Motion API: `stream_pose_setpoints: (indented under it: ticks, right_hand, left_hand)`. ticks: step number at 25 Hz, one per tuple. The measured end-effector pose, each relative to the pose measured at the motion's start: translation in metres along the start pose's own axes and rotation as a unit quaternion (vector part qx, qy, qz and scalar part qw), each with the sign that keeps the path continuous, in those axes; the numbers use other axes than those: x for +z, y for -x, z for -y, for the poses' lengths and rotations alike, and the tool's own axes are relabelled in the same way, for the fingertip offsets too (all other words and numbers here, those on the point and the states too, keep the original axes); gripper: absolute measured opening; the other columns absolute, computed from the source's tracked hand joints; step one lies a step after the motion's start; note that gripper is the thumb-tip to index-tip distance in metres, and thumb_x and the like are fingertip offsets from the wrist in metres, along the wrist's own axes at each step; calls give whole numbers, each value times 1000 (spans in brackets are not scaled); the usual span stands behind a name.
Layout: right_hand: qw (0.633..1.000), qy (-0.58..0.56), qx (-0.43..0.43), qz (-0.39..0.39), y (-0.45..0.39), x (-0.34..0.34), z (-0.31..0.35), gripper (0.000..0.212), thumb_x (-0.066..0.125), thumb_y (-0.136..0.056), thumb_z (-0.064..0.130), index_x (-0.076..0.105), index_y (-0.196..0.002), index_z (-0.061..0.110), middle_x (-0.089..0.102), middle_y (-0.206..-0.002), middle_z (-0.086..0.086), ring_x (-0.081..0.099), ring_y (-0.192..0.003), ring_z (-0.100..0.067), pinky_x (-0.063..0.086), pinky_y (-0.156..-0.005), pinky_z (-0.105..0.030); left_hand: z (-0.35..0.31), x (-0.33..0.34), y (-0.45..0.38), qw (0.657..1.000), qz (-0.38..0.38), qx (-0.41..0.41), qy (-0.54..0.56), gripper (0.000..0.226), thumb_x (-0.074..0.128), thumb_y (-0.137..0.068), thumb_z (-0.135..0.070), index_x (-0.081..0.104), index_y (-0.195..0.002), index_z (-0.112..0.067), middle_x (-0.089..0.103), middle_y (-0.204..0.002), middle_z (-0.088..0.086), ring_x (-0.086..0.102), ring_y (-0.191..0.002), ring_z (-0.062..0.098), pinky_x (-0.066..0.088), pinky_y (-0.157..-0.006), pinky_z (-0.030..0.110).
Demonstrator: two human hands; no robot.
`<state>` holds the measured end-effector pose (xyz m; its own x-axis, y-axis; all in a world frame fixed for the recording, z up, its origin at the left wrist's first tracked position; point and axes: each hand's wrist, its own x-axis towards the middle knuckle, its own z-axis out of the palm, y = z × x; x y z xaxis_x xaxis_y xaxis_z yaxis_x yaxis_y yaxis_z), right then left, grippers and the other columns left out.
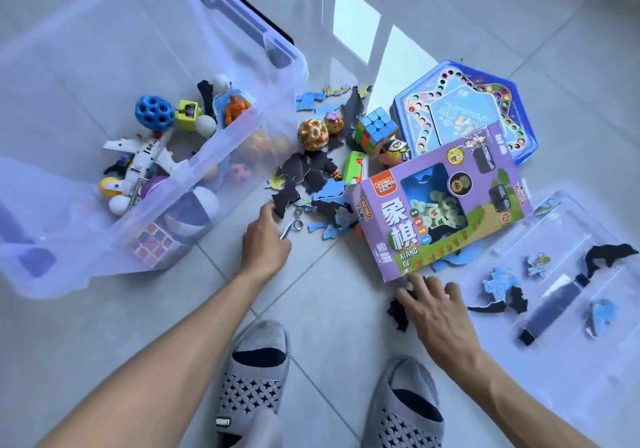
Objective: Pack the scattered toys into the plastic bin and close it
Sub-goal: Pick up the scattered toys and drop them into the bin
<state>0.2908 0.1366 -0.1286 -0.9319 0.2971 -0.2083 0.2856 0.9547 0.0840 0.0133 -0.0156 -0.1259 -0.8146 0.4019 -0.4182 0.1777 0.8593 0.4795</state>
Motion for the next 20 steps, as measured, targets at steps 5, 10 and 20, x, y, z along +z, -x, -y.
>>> stream_pose_setpoints:
  ticks: [5, 10, 20]
  right_hand:
    - [996, -21, -76, 45, -17, -8, -9, 43, 81, -54, 13, 48, -81, 19, 54, -85, -1, 49, -77, -28, 27, -67, -41]
    - [978, -166, -106, 73, -23, -23, 19, 33, 78, -67, 21, 52, -87, 28, 56, -77, 12, 55, -68, -18, 27, -65, -32]
    - [817, -545, 175, 76, -55, -94, 42, 8, 55, -94, 18, 52, -93, 25, 67, -81, 3, 60, -55, -14, 53, -55, -40]
  left_hand:
    - [14, -4, 45, 996, 11, -36, 75, 13, 58, -85, -14, 66, -96, -15, 62, -90, 3, 64, -90, 29, 46, -79, 31]
    - [-14, -21, -6, 993, -56, -25, 98, 20, 40, -94, -24, 49, -84, -9, 64, -90, 17, 58, -91, 38, 43, -75, 41]
    - [-11, -1, -19, 997, -14, -75, 13, 24, 61, -81, -35, 54, -84, -11, 64, -95, 13, 59, -93, 35, 39, -70, 32]
